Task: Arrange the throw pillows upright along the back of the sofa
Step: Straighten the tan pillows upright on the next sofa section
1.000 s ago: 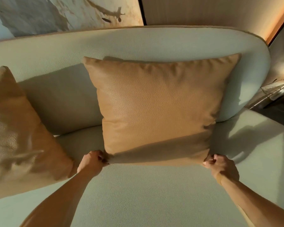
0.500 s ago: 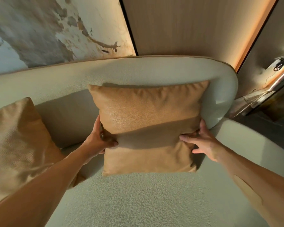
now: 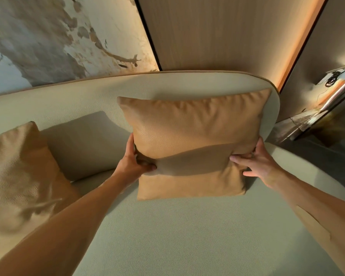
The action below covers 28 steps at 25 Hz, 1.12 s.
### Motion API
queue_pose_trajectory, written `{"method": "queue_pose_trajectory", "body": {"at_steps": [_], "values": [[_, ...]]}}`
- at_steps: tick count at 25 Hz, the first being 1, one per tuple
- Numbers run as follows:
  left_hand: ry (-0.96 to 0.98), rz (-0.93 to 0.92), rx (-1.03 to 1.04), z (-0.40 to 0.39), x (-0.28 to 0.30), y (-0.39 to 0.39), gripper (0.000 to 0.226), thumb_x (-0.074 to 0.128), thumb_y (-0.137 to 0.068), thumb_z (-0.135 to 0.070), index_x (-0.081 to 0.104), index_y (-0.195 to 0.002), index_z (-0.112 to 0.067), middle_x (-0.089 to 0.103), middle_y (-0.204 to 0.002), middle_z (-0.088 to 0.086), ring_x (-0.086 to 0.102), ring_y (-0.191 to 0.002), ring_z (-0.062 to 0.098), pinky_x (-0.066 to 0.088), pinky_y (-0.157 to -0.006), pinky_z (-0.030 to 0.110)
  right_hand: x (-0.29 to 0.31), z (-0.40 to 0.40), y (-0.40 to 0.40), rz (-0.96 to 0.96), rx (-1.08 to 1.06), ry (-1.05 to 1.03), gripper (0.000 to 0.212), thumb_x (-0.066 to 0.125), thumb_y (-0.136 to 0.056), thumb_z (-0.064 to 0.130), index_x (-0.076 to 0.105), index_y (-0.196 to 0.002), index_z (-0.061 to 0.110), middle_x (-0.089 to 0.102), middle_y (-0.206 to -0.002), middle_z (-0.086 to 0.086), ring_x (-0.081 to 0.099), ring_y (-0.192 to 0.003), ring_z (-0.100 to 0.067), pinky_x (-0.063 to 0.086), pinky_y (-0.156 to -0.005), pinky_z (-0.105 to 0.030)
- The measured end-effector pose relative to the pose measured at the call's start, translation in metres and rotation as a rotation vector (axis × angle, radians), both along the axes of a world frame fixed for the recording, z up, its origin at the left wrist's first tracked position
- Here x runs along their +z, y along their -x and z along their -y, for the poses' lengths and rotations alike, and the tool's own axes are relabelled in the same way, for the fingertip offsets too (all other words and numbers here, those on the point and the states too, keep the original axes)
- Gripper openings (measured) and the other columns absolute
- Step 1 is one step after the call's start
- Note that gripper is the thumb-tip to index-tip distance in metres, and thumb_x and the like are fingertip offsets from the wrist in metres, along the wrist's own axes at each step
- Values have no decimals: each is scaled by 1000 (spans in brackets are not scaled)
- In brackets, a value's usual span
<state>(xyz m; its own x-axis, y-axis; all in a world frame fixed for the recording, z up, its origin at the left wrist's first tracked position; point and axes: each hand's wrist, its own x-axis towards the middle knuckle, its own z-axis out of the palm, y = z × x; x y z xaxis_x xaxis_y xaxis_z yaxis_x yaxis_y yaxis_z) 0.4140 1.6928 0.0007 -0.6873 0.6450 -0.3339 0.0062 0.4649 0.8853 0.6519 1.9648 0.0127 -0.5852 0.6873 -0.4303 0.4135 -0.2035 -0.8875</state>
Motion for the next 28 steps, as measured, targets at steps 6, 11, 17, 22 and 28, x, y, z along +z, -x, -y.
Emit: {"method": "queue_pose_trajectory", "body": {"at_steps": [6, 11, 17, 22, 28], "values": [[-22, -13, -36, -35, -6, -32, 128, 85, -60, -14, -1, -136, -70, 47, -132, -15, 61, -107, 7, 52, -96, 47, -2, -33, -33, 46, -52, -20, 95, 83, -70, 8, 27, -137, 46, 46, -143, 4, 51, -125, -28, 43, -94, -63], [-20, 26, -59, -46, -8, -46, 131, 84, -67, -5, -7, -142, -62, 45, -111, -31, 65, -85, -9, 54, -94, 41, -8, -43, -44, 82, -71, -26, 98, 83, -71, 12, 24, -141, 45, 40, -146, 7, 47, -128, -29, 45, -92, -60], [5, -32, -14, -43, -6, -52, 130, 82, -69, 0, -5, -141, -64, 44, -108, -22, 67, -77, -10, 51, -88, 28, -21, -39, -40, 44, -66, 26, 101, 79, -76, 11, 12, -143, 48, 39, -147, -1, 44, -130, -34, 39, -96, -60], [63, -53, -3, -38, -4, -50, 129, 81, -71, -3, -10, -144, -59, 49, -102, -23, 65, -77, -8, 49, -98, 38, -20, -32, -26, 70, -18, -63, 109, 81, -75, 13, 4, -148, 42, 34, -150, -1, 40, -134, -30, 39, -100, -47], [133, -185, -18, -40, -8, -52, 128, 80, -75, -15, -23, -142, -54, 38, -148, 9, 57, -118, 27, 46, -95, 38, -17, -12, -21, 128, -27, -414, 116, 76, -77, 12, -11, -151, 33, 19, -160, -4, 30, -143, -24, 26, -118, -41]]}}
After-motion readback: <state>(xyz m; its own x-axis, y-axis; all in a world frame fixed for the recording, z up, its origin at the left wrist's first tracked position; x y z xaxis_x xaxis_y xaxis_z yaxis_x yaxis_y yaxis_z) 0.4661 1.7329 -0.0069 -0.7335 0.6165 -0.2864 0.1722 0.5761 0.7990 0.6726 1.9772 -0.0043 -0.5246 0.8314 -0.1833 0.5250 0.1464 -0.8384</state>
